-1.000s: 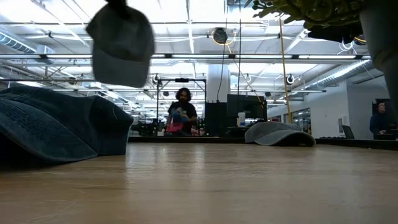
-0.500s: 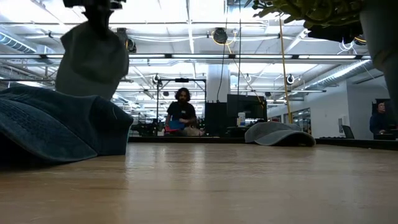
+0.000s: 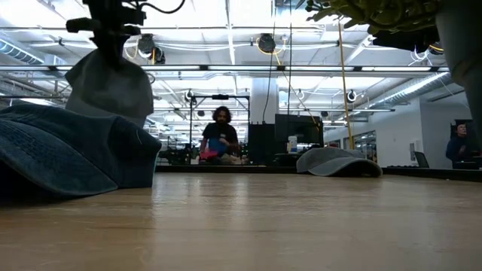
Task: Pick & Place hat
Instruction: Put the bottom gray cap into the green bin
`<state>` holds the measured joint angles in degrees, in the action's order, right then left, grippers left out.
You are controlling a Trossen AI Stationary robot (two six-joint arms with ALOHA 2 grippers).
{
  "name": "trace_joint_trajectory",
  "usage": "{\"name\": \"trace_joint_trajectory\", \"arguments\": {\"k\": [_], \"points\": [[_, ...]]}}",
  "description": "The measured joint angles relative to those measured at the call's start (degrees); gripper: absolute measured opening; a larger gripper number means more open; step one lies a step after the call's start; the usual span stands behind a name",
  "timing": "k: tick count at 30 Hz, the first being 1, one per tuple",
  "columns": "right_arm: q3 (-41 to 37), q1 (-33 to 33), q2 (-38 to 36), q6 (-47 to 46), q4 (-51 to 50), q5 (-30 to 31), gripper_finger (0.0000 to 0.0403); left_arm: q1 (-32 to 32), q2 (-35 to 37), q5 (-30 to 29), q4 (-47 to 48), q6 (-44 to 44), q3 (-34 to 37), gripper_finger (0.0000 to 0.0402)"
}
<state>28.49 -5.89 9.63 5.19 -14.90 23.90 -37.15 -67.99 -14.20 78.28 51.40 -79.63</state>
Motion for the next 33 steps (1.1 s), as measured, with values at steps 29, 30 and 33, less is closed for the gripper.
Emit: {"name": "trace_joint_trajectory", "arguments": {"k": [29, 30, 33], "points": [[0.00, 0.00, 0.00, 0.00, 0.00, 0.00, 0.0227, -6.80, 2.46, 1.39, -6.75, 5.64, 10.04, 0.0006], [0.00, 0.00, 0.00, 0.01, 0.00, 0.00, 0.0228, -7.04, 2.46, 0.73, -7.78, 5.53, 10.65, 0.0005], [0.00, 0.00, 0.00, 0.00, 0.00, 0.00, 0.0228, -7.54, 2.43, 0.44, -10.29, 4.89, 11.34, 0.0008]]}}
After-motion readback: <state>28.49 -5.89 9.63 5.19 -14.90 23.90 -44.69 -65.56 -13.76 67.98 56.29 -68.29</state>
